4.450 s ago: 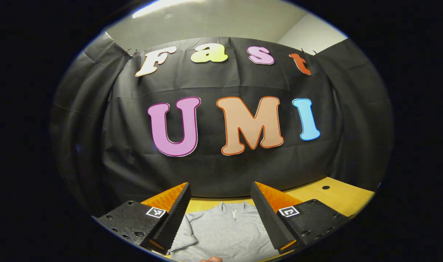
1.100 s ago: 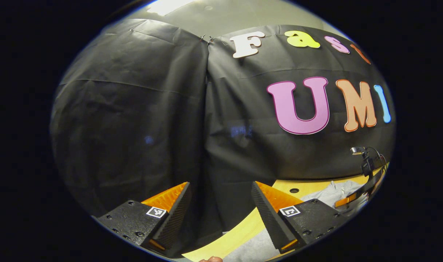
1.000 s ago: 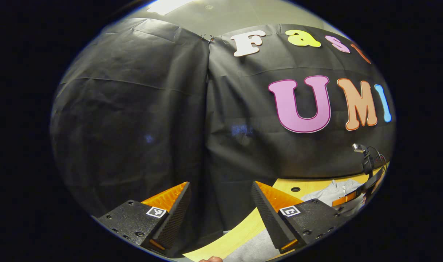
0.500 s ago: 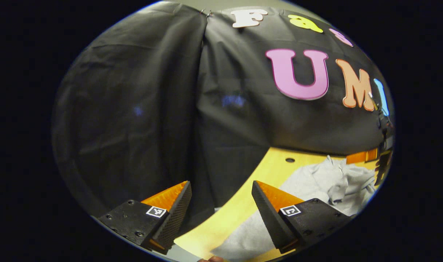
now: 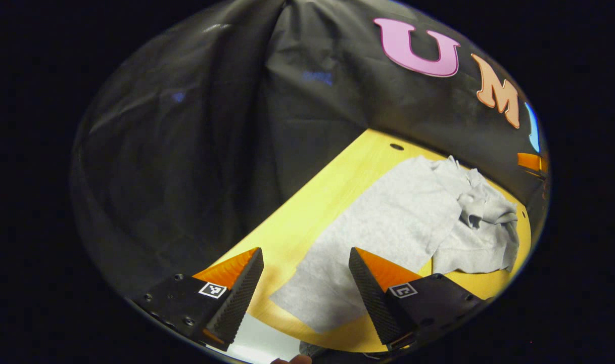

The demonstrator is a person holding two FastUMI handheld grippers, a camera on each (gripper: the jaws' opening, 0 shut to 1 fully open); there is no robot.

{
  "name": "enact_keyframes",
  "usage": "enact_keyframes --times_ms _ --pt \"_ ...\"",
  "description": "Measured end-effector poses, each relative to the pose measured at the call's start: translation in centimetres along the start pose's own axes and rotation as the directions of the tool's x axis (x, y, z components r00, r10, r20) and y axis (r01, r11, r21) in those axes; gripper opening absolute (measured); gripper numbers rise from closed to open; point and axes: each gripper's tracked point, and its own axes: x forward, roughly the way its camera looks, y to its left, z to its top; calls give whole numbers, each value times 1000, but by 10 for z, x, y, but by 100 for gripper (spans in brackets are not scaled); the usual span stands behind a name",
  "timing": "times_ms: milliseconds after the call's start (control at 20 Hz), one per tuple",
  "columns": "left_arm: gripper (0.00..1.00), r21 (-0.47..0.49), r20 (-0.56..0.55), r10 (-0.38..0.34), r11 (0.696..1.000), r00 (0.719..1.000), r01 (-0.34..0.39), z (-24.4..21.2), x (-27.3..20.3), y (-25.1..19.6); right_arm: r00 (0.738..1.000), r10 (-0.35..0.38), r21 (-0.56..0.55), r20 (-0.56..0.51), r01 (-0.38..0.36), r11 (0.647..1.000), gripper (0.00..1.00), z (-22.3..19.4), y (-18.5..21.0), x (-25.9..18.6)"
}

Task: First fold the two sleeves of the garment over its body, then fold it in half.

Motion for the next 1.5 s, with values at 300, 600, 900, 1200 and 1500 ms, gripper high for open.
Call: enact_keyframes --times_ms 300,600,900,1200,1500 --pt "100 23 -97 12 1000 995 -9 -37 6 -4 1000 -17 26 -4 17 1000 96 -10 -14 -16" --pt "93 48 -105 26 999 994 -21 -34 9 -6 999 -44 57 0 44 997 96 -14 -26 -29" --pt "7 -8 -185 32 999 982 -34 -25 18 -14 998 -66 58 6 66 996 96 -22 -33 -42" --pt "2 -23 -83 3 1000 997 -5 39 14 -36 994 -108 81 15 106 991 96 -29 -51 -63" --pt "4 65 59 -138 989 989 135 134 1 -113 988 -153 114 22 150 982 96 -41 -71 -88"
